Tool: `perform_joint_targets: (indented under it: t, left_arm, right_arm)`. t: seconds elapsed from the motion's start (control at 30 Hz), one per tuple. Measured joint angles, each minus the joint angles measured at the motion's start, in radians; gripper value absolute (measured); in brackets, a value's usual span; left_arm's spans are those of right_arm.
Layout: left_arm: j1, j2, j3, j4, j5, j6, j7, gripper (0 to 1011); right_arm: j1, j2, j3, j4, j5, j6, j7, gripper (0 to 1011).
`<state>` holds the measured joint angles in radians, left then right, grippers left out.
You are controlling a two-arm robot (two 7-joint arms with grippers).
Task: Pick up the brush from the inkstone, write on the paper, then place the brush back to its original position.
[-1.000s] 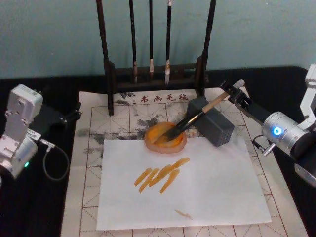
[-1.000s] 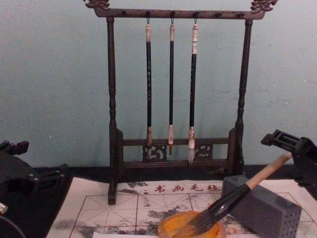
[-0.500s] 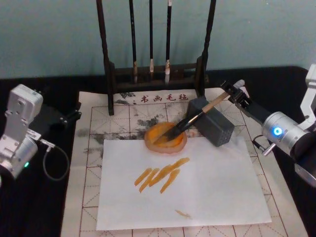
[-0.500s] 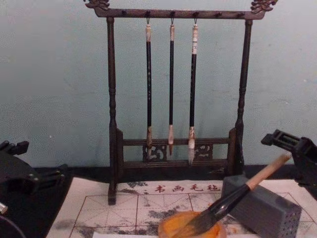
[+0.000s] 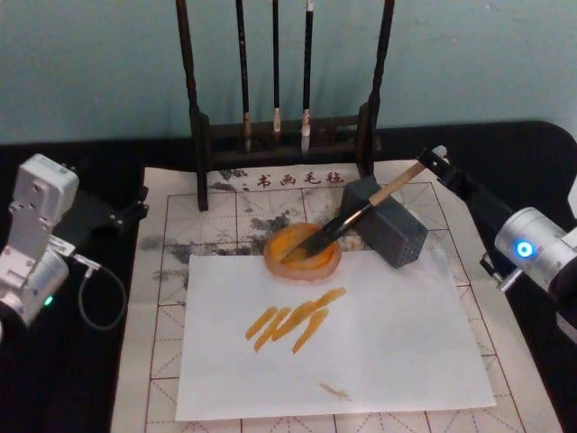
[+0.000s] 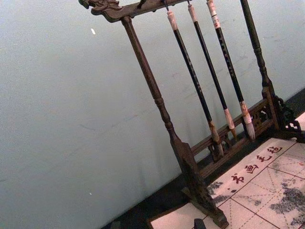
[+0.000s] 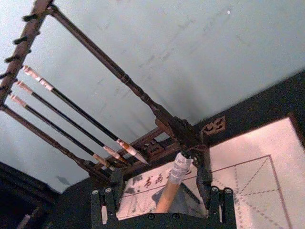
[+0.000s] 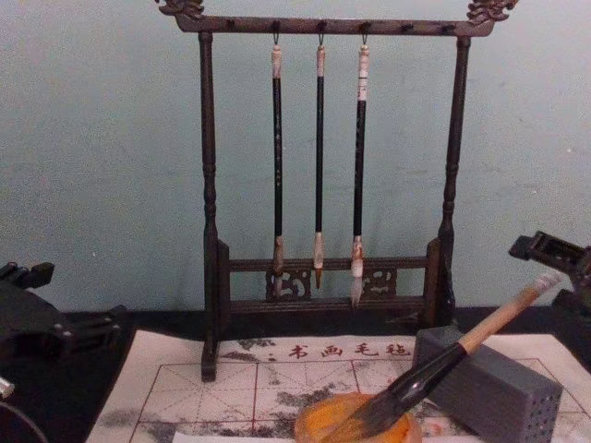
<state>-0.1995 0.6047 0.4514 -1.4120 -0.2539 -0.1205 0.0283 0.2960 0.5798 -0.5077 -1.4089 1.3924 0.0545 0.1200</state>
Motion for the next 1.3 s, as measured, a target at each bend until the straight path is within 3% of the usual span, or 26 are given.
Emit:
perform_joint_targets:
  t: [0.1,0.43,0.63,0.7,0.77,0.97,1.3]
  left_arm:
    - [0.0,0.0,0.0,0.0,0.0,0.0,0.0,1001]
    - [0.0,0.0,0.0,0.0,0.0,0.0,0.0,1001]
    - [0.0,0.0,0.0,0.0,0.0,0.0,0.0,1001]
    - [0.0,0.0,0.0,0.0,0.0,0.0,0.0,1001]
    - [0.0,0.0,0.0,0.0,0.0,0.0,0.0,1001]
    - [0.0,0.0,0.0,0.0,0.0,0.0,0.0,1001]
    - [0.0,0.0,0.0,0.0,0.0,0.0,0.0,1001]
  right_arm:
    - [-0.011,0.011,0.0,-0.007,-0.037,-0.025,0.012,1000]
    - [-0.067,0.093,-0.016,-0.022,-0.248,-0.151,0.102,1000]
    - [-0.072,0.111,-0.036,-0.004,-0.351,-0.183,0.112,1000]
    - [-0.071,0.111,-0.039,0.002,-0.364,-0.188,0.11,1000]
    - [-0.068,0.106,-0.051,0.024,-0.423,-0.211,0.093,1000]
    - [-0.062,0.087,-0.057,0.055,-0.49,-0.227,0.048,1000]
    - [-0.061,0.063,-0.045,0.069,-0.52,-0.23,0.016,1000]
